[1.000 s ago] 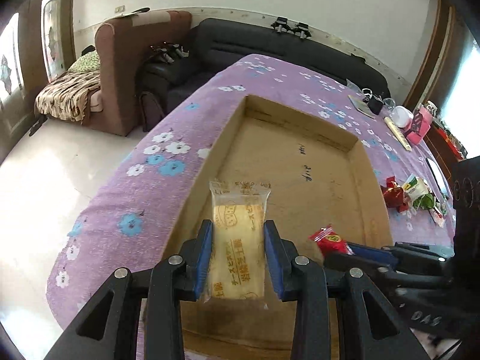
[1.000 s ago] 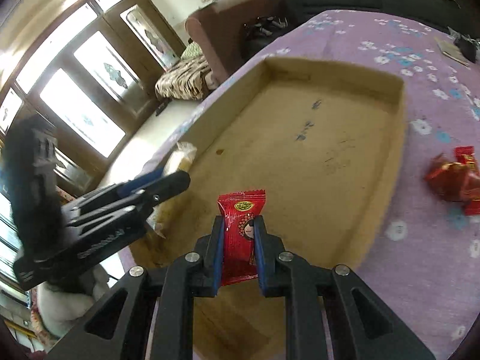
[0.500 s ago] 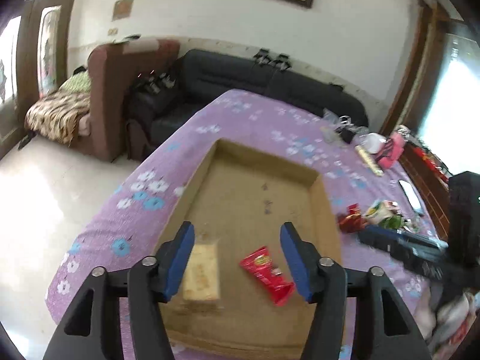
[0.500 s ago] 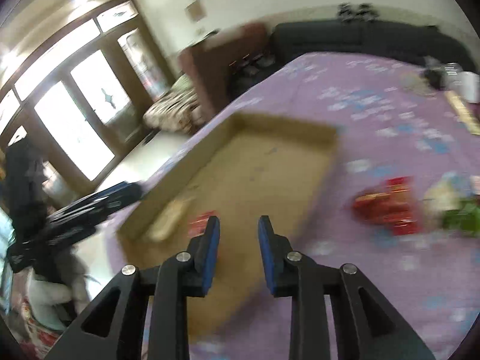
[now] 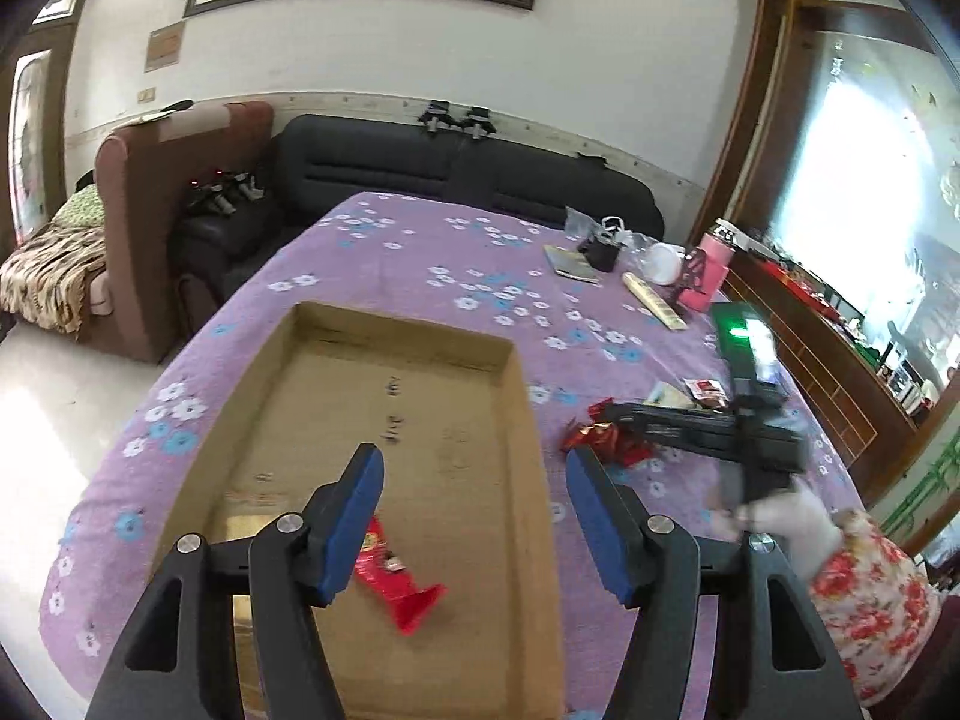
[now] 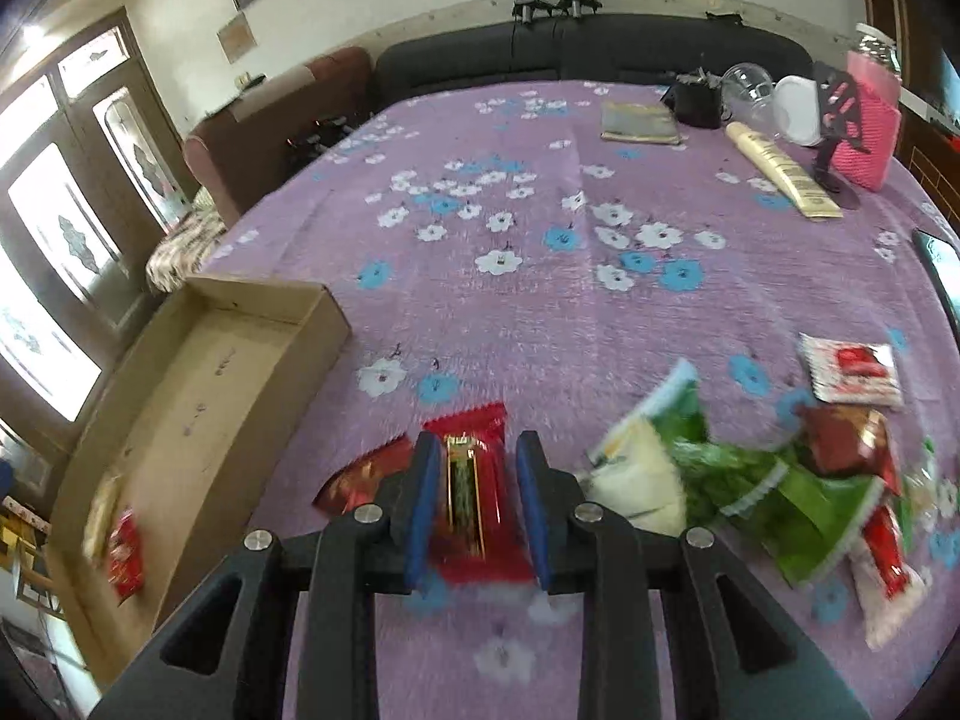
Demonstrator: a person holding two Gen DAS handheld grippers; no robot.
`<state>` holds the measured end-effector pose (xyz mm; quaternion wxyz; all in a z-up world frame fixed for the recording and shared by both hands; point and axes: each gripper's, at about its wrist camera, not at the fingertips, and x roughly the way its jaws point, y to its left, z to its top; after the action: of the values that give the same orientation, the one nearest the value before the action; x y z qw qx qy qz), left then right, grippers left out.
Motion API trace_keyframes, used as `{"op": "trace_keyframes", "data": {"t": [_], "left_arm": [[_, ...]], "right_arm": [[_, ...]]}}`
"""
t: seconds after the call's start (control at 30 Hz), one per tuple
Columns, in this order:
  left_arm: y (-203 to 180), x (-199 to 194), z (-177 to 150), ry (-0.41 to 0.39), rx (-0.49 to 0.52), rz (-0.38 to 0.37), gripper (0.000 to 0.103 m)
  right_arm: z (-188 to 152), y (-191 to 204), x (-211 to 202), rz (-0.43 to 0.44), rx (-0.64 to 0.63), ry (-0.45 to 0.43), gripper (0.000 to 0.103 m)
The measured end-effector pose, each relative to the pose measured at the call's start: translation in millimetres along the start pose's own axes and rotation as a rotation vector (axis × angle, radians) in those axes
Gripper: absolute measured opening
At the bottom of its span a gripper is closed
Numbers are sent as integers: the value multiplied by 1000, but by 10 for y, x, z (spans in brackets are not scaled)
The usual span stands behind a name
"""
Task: Organize snacks
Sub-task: 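Grasp a red foil candy with the left tool while the right tool grasps a red candy bar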
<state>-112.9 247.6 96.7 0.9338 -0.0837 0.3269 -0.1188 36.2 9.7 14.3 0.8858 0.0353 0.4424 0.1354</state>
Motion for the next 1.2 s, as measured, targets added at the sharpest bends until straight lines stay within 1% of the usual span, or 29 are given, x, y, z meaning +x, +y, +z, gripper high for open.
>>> {"op": "trace_keyframes", "data": {"t": [0.07,0.1,0.17,0.23,0.33,0.4,0.5,0.57,0.67,0.77,0.87,0.9,0.93,0.97,1.1,1.2], "left_arm": [[-96,65,20,10,12,-14,67],[-152,101,28,16,21,-23,67],[-258,162,30,26,42,-41,67],[-411,245,38,36,75,-63,67],[-623,391,45,62,119,-83,67],[-808,566,53,94,156,-100,67],[-990,840,68,142,201,-77,67],[-1093,1106,89,196,216,-55,67],[-1186,1439,82,255,248,5,67],[-1208,1684,41,308,268,39,67],[-1232,1875,-14,348,286,77,66],[-1238,1910,-24,354,289,83,62],[-1241,1938,-33,358,290,85,44],[-1239,1933,-30,357,281,61,40],[-1273,1881,-16,330,289,58,35],[-1248,1762,13,302,253,24,35]], "right_arm": [[18,12,70,-2,-3,3,26],[11,20,77,-7,-9,8,22],[-34,14,38,-1,-10,25,19],[-137,-18,-46,-3,-16,27,19],[-317,-115,-209,24,-1,33,19],[-473,-210,-348,45,15,32,19],[-635,-368,-495,71,38,7,19],[-699,-497,-555,78,66,-24,19],[-691,-642,-569,115,130,-36,19],[-702,-690,-570,144,149,-39,19],[-696,-702,-572,153,155,-39,19],[-698,-705,-574,156,156,-39,19],[-701,-706,-575,159,159,-39,19],[-703,-706,-576,162,161,-39,19],[-705,-719,-581,163,161,-40,19],[-710,-726,-596,155,168,-50,19]]}}
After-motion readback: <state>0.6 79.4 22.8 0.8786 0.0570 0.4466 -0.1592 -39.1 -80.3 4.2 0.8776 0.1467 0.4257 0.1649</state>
